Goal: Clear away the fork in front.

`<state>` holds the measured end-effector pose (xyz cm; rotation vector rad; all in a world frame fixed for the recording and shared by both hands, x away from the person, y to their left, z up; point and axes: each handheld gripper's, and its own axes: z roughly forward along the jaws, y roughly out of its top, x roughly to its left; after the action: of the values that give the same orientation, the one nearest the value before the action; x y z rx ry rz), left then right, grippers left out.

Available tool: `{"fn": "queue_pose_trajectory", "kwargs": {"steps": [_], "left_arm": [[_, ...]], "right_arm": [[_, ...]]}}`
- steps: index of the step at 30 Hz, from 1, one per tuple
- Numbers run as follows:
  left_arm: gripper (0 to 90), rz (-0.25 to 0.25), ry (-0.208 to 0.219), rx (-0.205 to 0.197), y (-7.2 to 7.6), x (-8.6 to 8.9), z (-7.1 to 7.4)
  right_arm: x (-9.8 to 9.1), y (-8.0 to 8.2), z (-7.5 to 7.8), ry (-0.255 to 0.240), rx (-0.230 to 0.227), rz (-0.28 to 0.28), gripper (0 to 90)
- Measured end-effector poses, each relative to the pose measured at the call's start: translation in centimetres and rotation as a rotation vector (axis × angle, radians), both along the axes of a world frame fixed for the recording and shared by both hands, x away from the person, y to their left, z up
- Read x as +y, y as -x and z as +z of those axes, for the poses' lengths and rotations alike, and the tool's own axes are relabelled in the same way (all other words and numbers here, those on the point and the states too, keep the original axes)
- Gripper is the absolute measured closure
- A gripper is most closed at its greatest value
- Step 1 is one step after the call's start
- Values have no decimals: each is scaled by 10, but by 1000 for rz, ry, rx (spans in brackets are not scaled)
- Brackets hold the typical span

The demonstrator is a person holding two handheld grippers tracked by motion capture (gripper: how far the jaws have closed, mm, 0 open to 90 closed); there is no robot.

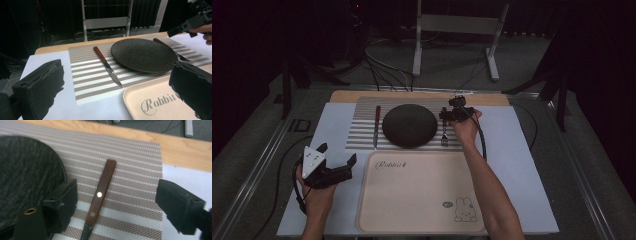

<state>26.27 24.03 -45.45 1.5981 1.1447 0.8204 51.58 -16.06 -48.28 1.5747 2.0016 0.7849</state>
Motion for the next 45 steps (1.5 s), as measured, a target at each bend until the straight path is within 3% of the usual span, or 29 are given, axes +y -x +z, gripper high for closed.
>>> {"fn": "queue_pose_trajectory", "kwargs": {"steps": [7,8,11,12,14,18,22,24,27,29,33,34,38,45], "left_arm": [[2,1,-2,1,0,0,-1],[2,1,-2,1,0,0,-1],[2,0,-6,1,0,1,-1],[2,0,-6,3,0,1,-1],[2,-3,-9,4,0,0,-1],[2,-8,-15,4,0,-2,-1],[2,-10,-20,6,0,-3,-1],[2,-12,-23,8,0,-3,-1],[2,-12,-23,10,-1,-3,-2],[2,-11,-26,15,-2,-4,-2],[2,-13,-34,16,-2,-6,-2],[2,-14,-34,15,-2,-6,-2],[2,-21,-37,14,-2,-8,-2],[2,-39,-47,8,-4,-16,-1]], "right_arm": [[6,-5,-20,18,92,30,420],[6,-5,-20,18,92,30,420],[5,-5,-28,-4,159,66,615],[5,-4,-28,16,153,65,678],[2,-4,-25,32,183,74,764],[-8,0,-21,97,232,104,773],[-19,5,-19,103,251,144,777],[-23,10,-19,98,218,141,777],[-31,16,-18,50,178,146,778],[-40,24,-13,-7,114,152,778],[-49,39,-5,-41,12,176,778],[-51,45,-1,-56,-34,197,778],[-52,62,8,-65,-139,252,778],[-52,86,19,-62,-251,286,778]]}}
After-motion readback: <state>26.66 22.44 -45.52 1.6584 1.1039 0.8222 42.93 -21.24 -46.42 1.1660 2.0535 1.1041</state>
